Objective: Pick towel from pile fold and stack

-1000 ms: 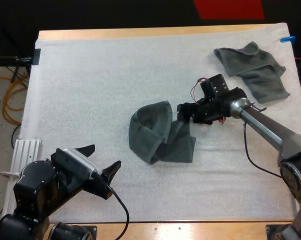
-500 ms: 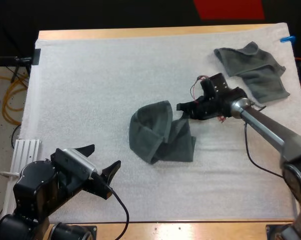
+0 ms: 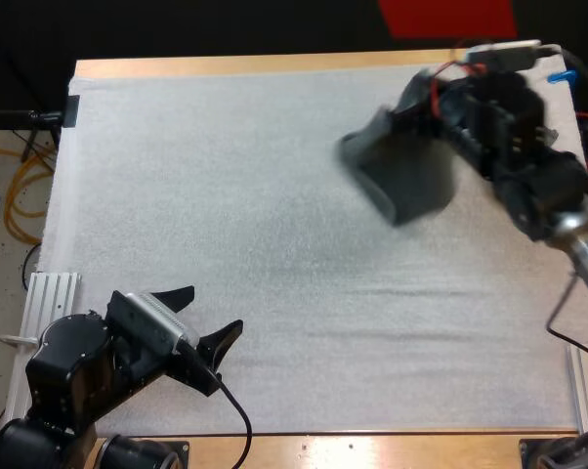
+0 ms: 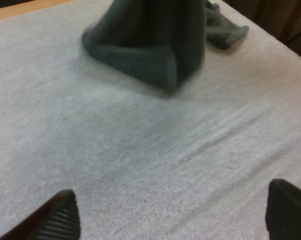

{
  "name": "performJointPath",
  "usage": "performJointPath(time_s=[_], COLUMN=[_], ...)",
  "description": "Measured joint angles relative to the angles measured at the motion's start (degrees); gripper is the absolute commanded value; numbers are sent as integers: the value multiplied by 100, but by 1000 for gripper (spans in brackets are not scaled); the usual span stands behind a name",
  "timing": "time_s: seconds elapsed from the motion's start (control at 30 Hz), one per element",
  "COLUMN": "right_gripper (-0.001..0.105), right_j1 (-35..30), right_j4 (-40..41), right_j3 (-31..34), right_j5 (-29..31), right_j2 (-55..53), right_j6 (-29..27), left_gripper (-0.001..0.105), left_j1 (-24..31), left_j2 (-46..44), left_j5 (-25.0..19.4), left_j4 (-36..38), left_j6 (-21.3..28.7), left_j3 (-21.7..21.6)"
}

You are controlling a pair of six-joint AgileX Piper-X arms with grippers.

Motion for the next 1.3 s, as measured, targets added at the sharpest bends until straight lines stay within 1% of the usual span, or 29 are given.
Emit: performJointPath(time_s=[0.13, 0.2, 0.3, 0.37, 0.5, 0.57, 0.67, 0.77, 0.9, 0.93, 0.97, 1.0, 1.03, 1.07, 1.1, 1.13, 1.17, 1.23, 1.3], right_gripper=[0, 0, 0, 0, 0, 0, 0, 0, 0, 2, 7, 9, 17, 27, 33, 43, 51, 59, 61], right_j1=[53, 174, 559, 986, 1986, 2474, 3151, 3566, 3731, 3725, 3710, 3695, 3684, 3670, 3657, 3645, 3636, 3624, 3624], right_j4=[282, 551, 854, 893, 599, 401, -22, -531, -861, -873, -877, -875, -875, -875, -866, -849, -834, -817, -614], right_j3=[4, 60, 425, 757, 1418, 1551, 1559, 1559, 1559, 1559, 1559, 1559, 1559, 1559, 1559, 1559, 1559, 1559, 1508], right_j5=[48, 71, -7, -31, -62, -62, -62, -77, -95, -99, -99, -99, -104, -132, -252, -416, -611, -1128, -1632], right_j2=[-329, -348, -333, -253, 98, 357, 692, 881, 995, 1001, 1000, 1000, 1000, 1000, 1000, 1000, 1000, 1000, 1000], right_j6=[13, 124, 351, 590, 902, 965, 992, 992, 1006, 1008, 1015, 1015, 1015, 1018, 1027, 1028, 1028, 1028, 1028], left_gripper=[73, 73, 73, 73, 73, 73, 73, 73, 73, 73, 73, 73, 73, 73, 73, 73, 73, 73, 73], left_j1=[0, 0, 0, 0, 0, 0, 0, 0, 0, 0, 0, 0, 0, 0, 0, 0, 0, 0, 0], left_j2=[0, 0, 0, 0, 0, 0, 0, 0, 0, 0, 0, 0, 0, 0, 0, 0, 0, 0, 0], left_j5=[14, 14, 30, 43, 81, 97, 96, 96, 96, 96, 96, 96, 96, 96, 96, 96, 96, 96, 96], left_j4=[-6, -6, -6, -6, -6, -6, -6, -6, -6, -6, -6, -6, -6, -6, -6, -6, -6, -6, -6], left_j6=[0, 0, 0, 0, 0, 0, 0, 0, 0, 0, 0, 0, 0, 0, 0, 0, 0, 0, 0], left_j3=[0, 0, 0, 0, 0, 0, 0, 0, 0, 0, 0, 0, 0, 0, 0, 0, 0, 0, 0])
